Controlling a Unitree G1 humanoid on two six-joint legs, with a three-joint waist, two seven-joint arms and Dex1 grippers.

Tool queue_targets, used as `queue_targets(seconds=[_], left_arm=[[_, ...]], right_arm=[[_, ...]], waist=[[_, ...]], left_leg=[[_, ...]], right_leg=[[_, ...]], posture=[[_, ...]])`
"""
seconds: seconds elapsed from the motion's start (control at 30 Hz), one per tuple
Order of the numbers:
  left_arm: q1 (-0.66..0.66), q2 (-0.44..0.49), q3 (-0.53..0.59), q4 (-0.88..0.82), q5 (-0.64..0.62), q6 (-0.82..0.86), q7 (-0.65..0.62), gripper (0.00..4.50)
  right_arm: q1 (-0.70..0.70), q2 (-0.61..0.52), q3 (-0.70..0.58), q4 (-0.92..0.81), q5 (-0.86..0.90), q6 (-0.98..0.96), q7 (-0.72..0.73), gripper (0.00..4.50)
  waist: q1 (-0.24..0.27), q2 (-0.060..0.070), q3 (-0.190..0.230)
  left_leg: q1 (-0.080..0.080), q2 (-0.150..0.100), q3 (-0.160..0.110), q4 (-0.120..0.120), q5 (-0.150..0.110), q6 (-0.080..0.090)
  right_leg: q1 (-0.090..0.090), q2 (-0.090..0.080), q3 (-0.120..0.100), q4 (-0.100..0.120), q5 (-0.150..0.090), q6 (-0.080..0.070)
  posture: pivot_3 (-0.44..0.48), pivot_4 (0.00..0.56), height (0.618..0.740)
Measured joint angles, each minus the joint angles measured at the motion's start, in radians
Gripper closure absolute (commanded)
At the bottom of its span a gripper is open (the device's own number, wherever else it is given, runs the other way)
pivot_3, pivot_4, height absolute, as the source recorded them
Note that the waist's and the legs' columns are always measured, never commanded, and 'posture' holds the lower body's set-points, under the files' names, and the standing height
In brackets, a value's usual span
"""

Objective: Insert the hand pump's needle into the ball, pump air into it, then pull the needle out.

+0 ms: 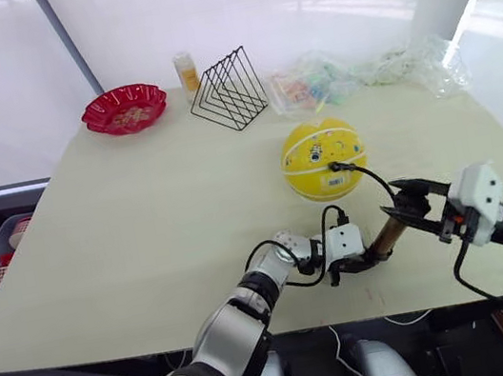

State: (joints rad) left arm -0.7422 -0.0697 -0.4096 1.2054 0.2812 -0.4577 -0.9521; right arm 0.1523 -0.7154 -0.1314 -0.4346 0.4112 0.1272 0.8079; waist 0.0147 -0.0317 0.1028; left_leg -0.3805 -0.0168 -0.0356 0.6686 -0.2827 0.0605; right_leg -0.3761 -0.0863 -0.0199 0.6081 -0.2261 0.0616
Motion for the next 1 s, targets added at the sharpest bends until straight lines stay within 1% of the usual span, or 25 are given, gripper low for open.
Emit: queue_targets(seconds=[0.27, 0.33, 0.37, 0.4, 0.5, 0.53, 0.57, 0.73, 0.83, 0.9, 0.93, 1.0], left_arm=[[-0.004, -0.001, 0.009, 0.001, -0.005, 0.019, -0.012, 3.5], [-0.005, -0.002, 0.013, 0.002, -0.01, 0.026, -0.019, 2.57], [-0.006, -0.003, 0.021, 0.003, -0.012, 0.031, -0.021, 2.4], [-0.006, -0.002, 0.028, 0.004, -0.019, 0.034, -0.025, 2.06], [0.001, 0.003, 0.046, 0.004, -0.033, 0.03, -0.044, 0.77], [0.003, 0.003, 0.046, 0.003, -0.035, 0.027, -0.057, 0.24], [0.005, 0.003, 0.046, 0.002, -0.036, 0.021, -0.075, 0.0], [0.015, 0.014, 0.06, -0.011, -0.057, 0.003, -0.119, 0.0], [0.05, 0.053, 0.093, -0.067, -0.123, 0.007, -0.231, 0.0], [0.061, 0.07, 0.098, -0.09, -0.142, 0.009, -0.265, 0.0], [0.09, 0.108, 0.113, -0.16, -0.184, 0.02, -0.328, 0.0], [0.107, 0.143, 0.127, -0.214, -0.216, 0.039, -0.374, 0.0]], right_arm=[[0.0, 0.016, 0.004, 0.004, -0.009, -0.01, -0.006, 2.93], [0.0, 0.018, 0.004, 0.004, -0.009, -0.01, -0.007, 2.93], [-0.001, 0.02, 0.008, 0.007, -0.009, -0.011, -0.008, 2.93], [-0.003, 0.024, 0.011, 0.006, -0.01, -0.011, -0.009, 2.93], [-0.007, 0.025, 0.01, 0.006, -0.01, -0.011, -0.009, 2.93], [-0.008, 0.025, 0.01, 0.006, -0.01, -0.011, -0.009, 2.93], [-0.009, 0.025, 0.01, 0.007, -0.011, -0.011, -0.009, 2.93], [-0.012, 0.026, 0.01, 0.006, -0.011, -0.011, -0.01, 2.93], [-0.017, 0.026, 0.008, -0.002, -0.009, -0.011, -0.009, 2.93], [-0.021, 0.026, 0.007, -0.002, -0.008, -0.011, -0.009, 2.93], [-0.024, 0.027, 0.006, -0.002, -0.007, -0.012, -0.009, 2.93], [-0.025, 0.028, 0.005, -0.002, -0.006, -0.012, -0.009, 2.93]], waist=[[0.0, 0.0, 0.0], [0.0, 0.0, 0.0], [0.0, 0.0, 0.001], [0.0, 0.0, 0.001], [0.001, 0.002, 0.003], [0.002, 0.003, 0.004], [0.002, 0.003, 0.004], [0.001, 0.004, 0.008], [-0.001, 0.008, 0.013], [0.0, 0.009, 0.017], [0.0, 0.01, 0.019], [0.0, 0.011, 0.02]], left_leg=[[0.0, 0.001, 0.0, 0.0, 0.0, 0.0], [0.0, 0.001, 0.0, 0.0, 0.0, 0.0], [0.0, 0.001, 0.0, 0.0, 0.0, 0.0], [0.0, 0.001, 0.0, 0.0, 0.0, 0.0], [-0.001, 0.0, 0.0, 0.0, 0.0, 0.0], [-0.001, 0.0, 0.0, 0.0, 0.0, 0.0], [-0.001, 0.0, 0.0, 0.0, 0.0, 0.0], [-0.001, 0.0, 0.0, 0.001, 0.0, 0.0], [-0.001, 0.0, 0.0, 0.001, 0.0, 0.0], [-0.003, 0.0, 0.0, 0.001, 0.0, 0.0], [-0.003, 0.0, 0.0, 0.001, 0.0, 0.0], [-0.003, 0.0, 0.0, 0.001, 0.0, 0.0]], right_leg=[[0.0, 0.001, -0.001, 0.0, 0.0, 0.0], [0.0, 0.001, 0.0, 0.0, 0.0, 0.0], [0.0, 0.001, -0.001, 0.0, 0.0, 0.0], [0.0, 0.001, -0.001, 0.0, 0.0, 0.0], [0.0, 0.001, -0.001, 0.0, 0.0, 0.0], [0.0, 0.0, -0.001, 0.0, 0.0, 0.0], [0.0, 0.0, -0.001, 0.0, 0.0, 0.0], [0.0, 0.0, 0.0, 0.0, 0.0, 0.0], [-0.001, 0.0, 0.0, 0.0, 0.0, 0.0], [-0.002, 0.0, 0.0, 0.0, 0.0, 0.0], [-0.002, 0.0, 0.0, 0.0, 0.0, -0.001], [-0.003, -0.001, 0.003, 0.0, 0.0, -0.001]], posture=[[0.0, 0.15, 0.737], [0.0, 0.15, 0.737], [0.0, 0.15, 0.737], [0.0, 0.15, 0.737], [0.0, 0.15, 0.737], [0.0, 0.15, 0.737], [0.0, 0.15, 0.737], [0.0, 0.15, 0.737], [0.0, 0.15, 0.737], [0.0, 0.15, 0.737], [0.0, 0.15, 0.737], [0.0, 0.15, 0.737]])
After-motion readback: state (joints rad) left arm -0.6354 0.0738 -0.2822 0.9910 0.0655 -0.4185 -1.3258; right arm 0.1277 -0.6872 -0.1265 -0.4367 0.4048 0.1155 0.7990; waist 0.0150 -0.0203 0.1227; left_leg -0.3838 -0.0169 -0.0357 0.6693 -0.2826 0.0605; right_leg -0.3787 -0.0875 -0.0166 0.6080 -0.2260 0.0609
